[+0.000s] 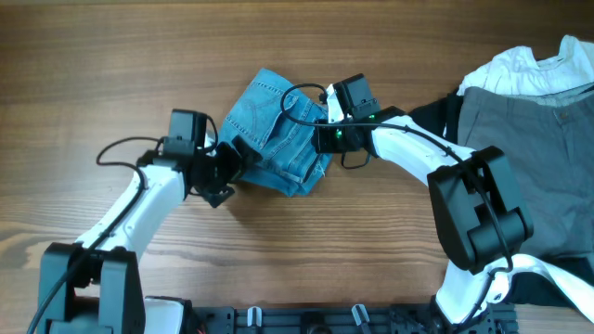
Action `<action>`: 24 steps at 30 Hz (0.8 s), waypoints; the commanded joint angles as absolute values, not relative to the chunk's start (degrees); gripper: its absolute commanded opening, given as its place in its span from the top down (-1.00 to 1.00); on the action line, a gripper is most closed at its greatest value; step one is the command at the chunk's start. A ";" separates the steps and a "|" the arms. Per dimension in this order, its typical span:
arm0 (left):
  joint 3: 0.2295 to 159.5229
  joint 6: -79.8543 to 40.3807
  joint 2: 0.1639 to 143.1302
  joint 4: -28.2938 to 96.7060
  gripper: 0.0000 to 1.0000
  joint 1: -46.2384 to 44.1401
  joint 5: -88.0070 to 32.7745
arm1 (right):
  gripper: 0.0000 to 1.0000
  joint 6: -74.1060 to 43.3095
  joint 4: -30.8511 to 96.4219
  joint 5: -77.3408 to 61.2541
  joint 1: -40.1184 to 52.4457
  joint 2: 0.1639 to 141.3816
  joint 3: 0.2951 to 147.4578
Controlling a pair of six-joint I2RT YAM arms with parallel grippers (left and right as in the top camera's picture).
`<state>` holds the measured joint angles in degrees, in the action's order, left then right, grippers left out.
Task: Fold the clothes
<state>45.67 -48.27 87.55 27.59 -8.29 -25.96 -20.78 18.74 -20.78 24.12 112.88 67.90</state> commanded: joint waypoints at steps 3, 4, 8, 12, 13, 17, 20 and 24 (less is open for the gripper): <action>40.58 -51.55 88.58 19.59 -1.00 -8.43 -25.82 | 0.82 -21.21 18.83 -21.02 24.14 113.58 67.90; 39.99 -52.10 89.32 18.06 -1.00 -8.43 -25.85 | 0.82 -21.21 18.85 -21.02 24.14 113.58 67.92; 39.53 -54.52 93.95 14.68 -0.99 -8.69 -26.92 | 0.82 -21.21 18.90 -21.04 24.14 113.58 67.92; 39.53 -57.56 101.62 4.14 -0.98 -10.22 -29.78 | 0.82 -21.21 18.85 -21.02 24.14 113.58 67.92; 39.53 -57.58 102.63 2.59 -0.97 -10.59 -29.76 | 0.82 -21.21 18.87 -21.02 24.14 113.58 67.90; 39.53 -57.98 107.15 -3.49 -0.91 -12.21 -29.71 | 0.82 -21.21 18.90 -21.02 24.14 113.58 67.90; 39.53 -58.76 109.58 -5.06 -0.63 -12.43 -29.65 | 0.82 -21.21 18.90 -21.04 24.14 113.58 67.92; 39.53 -56.66 109.84 -5.67 0.10 -12.43 -28.69 | 0.82 -21.19 19.18 -21.76 24.14 113.58 67.90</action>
